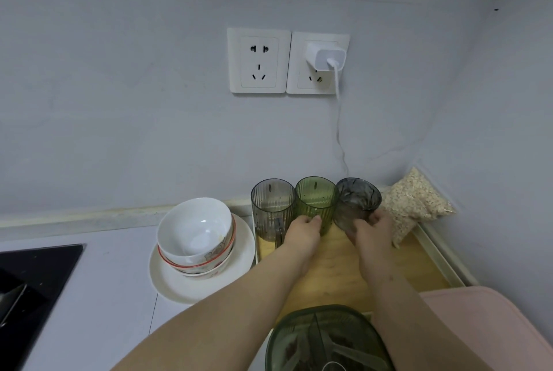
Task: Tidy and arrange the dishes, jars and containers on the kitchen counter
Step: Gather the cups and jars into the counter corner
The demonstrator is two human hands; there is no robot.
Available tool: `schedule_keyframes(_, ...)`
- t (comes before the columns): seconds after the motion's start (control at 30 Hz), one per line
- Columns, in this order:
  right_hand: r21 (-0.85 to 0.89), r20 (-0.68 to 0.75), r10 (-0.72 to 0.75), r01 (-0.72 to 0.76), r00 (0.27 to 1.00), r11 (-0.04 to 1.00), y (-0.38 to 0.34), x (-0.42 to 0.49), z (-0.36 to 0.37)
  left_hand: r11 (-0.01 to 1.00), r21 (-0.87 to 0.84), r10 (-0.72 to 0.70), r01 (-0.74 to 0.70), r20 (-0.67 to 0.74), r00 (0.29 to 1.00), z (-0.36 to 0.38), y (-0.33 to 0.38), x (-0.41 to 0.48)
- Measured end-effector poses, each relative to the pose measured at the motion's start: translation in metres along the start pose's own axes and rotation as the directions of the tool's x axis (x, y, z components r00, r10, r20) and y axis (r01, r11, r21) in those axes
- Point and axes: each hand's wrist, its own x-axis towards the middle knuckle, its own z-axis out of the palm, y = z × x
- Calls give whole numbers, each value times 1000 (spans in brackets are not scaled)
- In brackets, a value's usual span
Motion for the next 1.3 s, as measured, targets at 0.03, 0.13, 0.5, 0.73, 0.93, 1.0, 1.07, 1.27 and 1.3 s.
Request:
schedule_keyframes(0.03,26,12,23,-23,1000,999,0,1,0,1000,2,-1,1,-3,1000,0,1,1)
schedule_keyframes(0.13,51,61,55,-58,997,997,-1,0,-3,1000,14,-5,6,-13,1000,2,1,0)
schedule_keyframes(0.5,57,142,16,-25,990,998,-6,-4,-4,996,83,33,-31,-23,999,0,1,-2)
schedule_keyframes(0.73,87,176,54,-70,983,994,-5,-3,-5,998,58,5,-5,-11,1000,-1,4,-7)
schedule_keyframes(0.93,17,167,56,-59,984,998,-15,-20,-13,996,-32,-78,79,11,997,-1,8,-19)
schedule_keyframes(1.0,4,142,42,-43,989,999,-23,-30,-16,996,-47,-73,73,6,997,-2,8,-25)
schedule_keyframes(1.07,10,111,28,-29,993,1000,-30,-41,-18,997,-59,-55,55,2,998,-6,10,-34)
schedule_keyframes(1.27,48,74,-6,2,997,999,-46,-85,-17,983,-180,34,-40,-39,999,-27,15,-65)
schedule_keyframes(1.3,53,79,-13,9,997,999,-49,-94,-15,978,-207,36,-41,-30,999,-32,16,-71)
